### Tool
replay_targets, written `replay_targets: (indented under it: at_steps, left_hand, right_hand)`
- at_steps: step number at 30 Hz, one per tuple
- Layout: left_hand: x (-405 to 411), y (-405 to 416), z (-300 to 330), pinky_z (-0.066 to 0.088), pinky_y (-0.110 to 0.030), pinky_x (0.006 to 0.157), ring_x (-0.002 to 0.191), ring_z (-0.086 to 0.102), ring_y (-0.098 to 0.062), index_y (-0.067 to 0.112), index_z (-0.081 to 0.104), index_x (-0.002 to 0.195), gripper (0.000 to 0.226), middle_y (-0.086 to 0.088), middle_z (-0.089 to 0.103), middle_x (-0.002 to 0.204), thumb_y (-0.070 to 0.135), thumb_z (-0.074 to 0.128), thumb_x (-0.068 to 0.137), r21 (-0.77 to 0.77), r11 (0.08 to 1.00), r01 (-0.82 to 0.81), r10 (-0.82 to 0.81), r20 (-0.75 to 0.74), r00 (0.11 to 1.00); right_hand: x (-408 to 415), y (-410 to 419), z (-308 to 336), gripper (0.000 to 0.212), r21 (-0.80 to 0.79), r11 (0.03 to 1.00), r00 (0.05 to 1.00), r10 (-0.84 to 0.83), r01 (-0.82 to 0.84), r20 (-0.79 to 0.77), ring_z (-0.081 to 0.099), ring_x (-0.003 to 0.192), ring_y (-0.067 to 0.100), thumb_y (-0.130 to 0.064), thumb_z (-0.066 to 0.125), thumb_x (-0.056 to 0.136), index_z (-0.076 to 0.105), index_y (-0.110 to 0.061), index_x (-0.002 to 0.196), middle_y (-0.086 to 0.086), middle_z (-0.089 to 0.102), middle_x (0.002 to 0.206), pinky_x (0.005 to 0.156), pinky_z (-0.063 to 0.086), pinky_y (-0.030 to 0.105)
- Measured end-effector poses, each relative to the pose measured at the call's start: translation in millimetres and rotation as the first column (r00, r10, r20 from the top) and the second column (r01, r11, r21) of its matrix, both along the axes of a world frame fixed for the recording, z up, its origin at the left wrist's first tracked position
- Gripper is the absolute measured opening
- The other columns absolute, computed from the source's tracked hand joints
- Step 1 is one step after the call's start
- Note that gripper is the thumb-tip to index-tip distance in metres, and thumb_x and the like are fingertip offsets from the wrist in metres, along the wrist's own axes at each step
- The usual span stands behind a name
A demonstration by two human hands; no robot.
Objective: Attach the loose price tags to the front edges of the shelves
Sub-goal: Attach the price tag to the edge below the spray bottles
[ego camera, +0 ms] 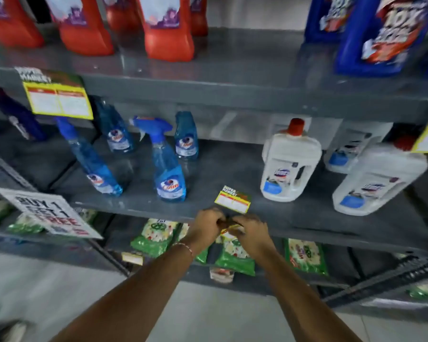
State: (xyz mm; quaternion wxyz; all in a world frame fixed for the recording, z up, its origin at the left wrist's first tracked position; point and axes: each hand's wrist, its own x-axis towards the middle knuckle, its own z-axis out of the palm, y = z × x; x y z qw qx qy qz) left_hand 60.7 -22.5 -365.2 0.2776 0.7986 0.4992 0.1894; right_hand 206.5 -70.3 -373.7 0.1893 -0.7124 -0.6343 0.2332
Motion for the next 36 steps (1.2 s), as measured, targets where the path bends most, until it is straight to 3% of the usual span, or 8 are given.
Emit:
replay_targets:
  at_steps: [5,8,11,16,23,29,33,36]
  left_hand:
    - [-53.2,0.6,-5.2,0.045,-0.018,0.072,0.078,0.065,-0.002,0.007,0.075,0.093,0.017,-0.012,0.076,0.091,0.009,0.076,0.077,-0.103,0.987,0.126,-0.106,0.181,0.978]
    - [-110.4,-7.8,-8.9,0.055,-0.022,0.078,0.078,0.065,-0.001,0.013,0.069,0.112,0.039,-0.002,0.075,0.091,0.001,0.076,0.075,-0.372,0.928,-0.016,0.185,0.423,0.887]
    - [-164.3,-3.5,-16.0,0.059,-0.019,0.068,0.071,0.068,-0.007,0.012,0.076,0.093,0.025,0.013,0.075,0.071,-0.004,0.075,0.074,-0.516,0.854,-0.069,0.328,0.431,0.841]
    - [-238.5,24.0,-19.4,0.051,-0.015,0.068,0.064,0.063,0.008,0.011,0.079,0.084,0.014,0.014,0.076,0.07,0.008,0.081,0.071,-0.335,0.909,-0.248,0.346,0.275,0.897]
    - [-280.7,59.2,-22.2,0.054,-0.021,0.075,0.069,0.062,0.0,0.01,0.078,0.081,0.009,-0.008,0.079,0.083,0.011,0.08,0.072,-0.129,0.92,-0.37,0.389,0.184,0.903]
    - [-280.1,72.4,-24.9,0.051,-0.026,0.073,0.07,0.066,-0.011,0.008,0.077,0.077,0.011,-0.008,0.078,0.078,0.018,0.08,0.073,-0.106,0.891,-0.442,0.454,0.175,0.873]
    - [-279.3,75.8,-31.3,0.04,-0.003,0.055,0.061,0.06,-0.012,0.008,0.073,0.073,0.016,-0.006,0.075,0.071,0.022,0.081,0.072,-0.132,0.871,-0.473,0.49,0.18,0.853]
    - [-278.6,76.3,-34.3,0.045,-0.02,0.058,0.06,0.063,-0.019,0.01,0.067,0.07,0.02,-0.007,0.072,0.068,0.024,0.08,0.074,-0.135,0.874,-0.466,0.483,0.15,0.863]
  right_hand:
    - [-19.7,-0.6,-4.4,0.024,-0.1,0.99,0.959,-0.124,0.101,-0.255,0.049,0.061,0.013,-0.013,0.073,0.078,0.06,-0.007,0.06,0.008,0.052,0.058,0.058,0.036,0.034]
    - [-55.6,-3.4,-5.1,0.027,-0.082,0.979,0.866,-0.201,0.184,-0.458,0.045,0.064,0.012,-0.014,0.075,0.078,0.059,0.003,0.065,0.015,0.051,0.058,0.059,0.036,0.034]
    - [-108.3,5.6,-5.2,0.021,-0.108,0.975,0.819,-0.22,0.192,-0.529,0.053,0.066,0.014,-0.01,0.073,0.08,0.063,0.006,0.075,0.014,0.063,0.066,0.056,0.042,0.026]
    - [-197.3,33.7,-7.2,0.022,0.05,0.999,0.947,-0.003,0.02,-0.321,0.062,0.076,0.006,-0.015,0.075,0.077,0.07,-0.025,0.096,-0.01,0.071,0.083,0.071,0.046,0.021]
    - [-262.2,84.5,-24.4,0.009,0.248,0.963,0.992,0.086,-0.106,0.09,0.064,0.083,0.019,-0.032,0.07,0.077,0.069,-0.025,0.082,-0.004,0.073,0.081,0.077,0.041,0.036]
    - [-268.9,102.7,-31.8,0.007,0.29,0.951,0.988,0.072,-0.11,0.139,0.059,0.079,0.025,-0.023,0.073,0.075,0.068,-0.017,0.074,0.0,0.069,0.075,0.073,0.043,0.038]
    - [-271.1,103.2,-32.5,0.012,0.331,0.937,0.987,0.064,-0.11,0.148,0.057,0.075,0.027,-0.015,0.073,0.073,0.063,-0.016,0.066,0.003,0.064,0.071,0.068,0.044,0.039]
    - [-263.1,103.9,-32.3,0.021,0.346,0.935,0.995,0.054,-0.078,0.079,0.052,0.072,0.024,-0.018,0.077,0.072,0.057,-0.014,0.066,0.003,0.059,0.07,0.063,0.043,0.037]
